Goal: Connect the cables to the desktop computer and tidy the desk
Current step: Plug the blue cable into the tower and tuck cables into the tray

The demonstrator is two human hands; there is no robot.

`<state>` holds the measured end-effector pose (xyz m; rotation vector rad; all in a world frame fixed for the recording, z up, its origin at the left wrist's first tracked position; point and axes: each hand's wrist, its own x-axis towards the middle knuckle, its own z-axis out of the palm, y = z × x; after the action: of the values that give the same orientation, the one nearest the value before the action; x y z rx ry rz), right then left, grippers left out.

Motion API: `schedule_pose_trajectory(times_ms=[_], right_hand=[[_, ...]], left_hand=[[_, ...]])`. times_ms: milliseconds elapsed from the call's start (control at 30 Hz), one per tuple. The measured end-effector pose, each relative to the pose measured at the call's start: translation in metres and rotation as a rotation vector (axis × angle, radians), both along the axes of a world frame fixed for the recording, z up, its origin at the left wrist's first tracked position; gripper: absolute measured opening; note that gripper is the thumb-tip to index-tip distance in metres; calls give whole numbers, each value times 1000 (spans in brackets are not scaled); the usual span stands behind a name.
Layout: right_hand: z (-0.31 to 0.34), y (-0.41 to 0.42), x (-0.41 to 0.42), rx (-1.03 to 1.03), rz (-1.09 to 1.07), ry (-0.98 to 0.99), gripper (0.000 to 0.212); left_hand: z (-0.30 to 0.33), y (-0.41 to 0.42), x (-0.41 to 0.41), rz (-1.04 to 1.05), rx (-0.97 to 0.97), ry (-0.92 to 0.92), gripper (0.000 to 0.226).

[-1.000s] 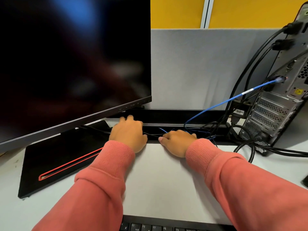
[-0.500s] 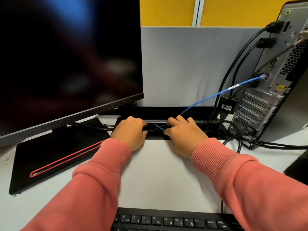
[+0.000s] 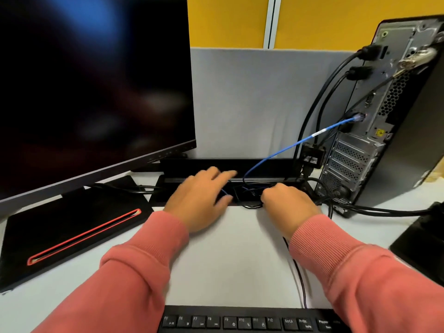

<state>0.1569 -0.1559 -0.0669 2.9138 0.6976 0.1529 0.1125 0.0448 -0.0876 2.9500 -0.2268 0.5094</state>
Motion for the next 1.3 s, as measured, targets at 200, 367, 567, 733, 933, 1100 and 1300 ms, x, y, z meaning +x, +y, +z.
schedule_pose_trajectory(times_ms=[200, 367, 567, 733, 933, 1100, 1300], right_hand=[[-3, 23, 11, 25, 37, -110, 27], [-3, 37, 33, 68, -21, -87, 29], [-6, 38, 43, 46, -24, -90, 28], [-2, 33, 35, 134, -27, -11, 26], [-6, 30, 13, 71, 35, 62, 29], [-3, 36, 13, -58, -13, 161, 27], [-7, 28, -6, 113, 49, 40, 26]], left_hand=[[-26, -19, 15, -194, -103, 227, 67], [-26, -18, 14, -166, -79, 239, 59], [-22, -17, 21, -83, -82, 367, 57], [-21, -19, 29, -40, -77, 393, 50], [-24, -21, 31, -56, -18, 357, 42], [-25, -19, 30, -114, -14, 321, 44], [-32, -17, 28, -182, -65, 96, 32]])
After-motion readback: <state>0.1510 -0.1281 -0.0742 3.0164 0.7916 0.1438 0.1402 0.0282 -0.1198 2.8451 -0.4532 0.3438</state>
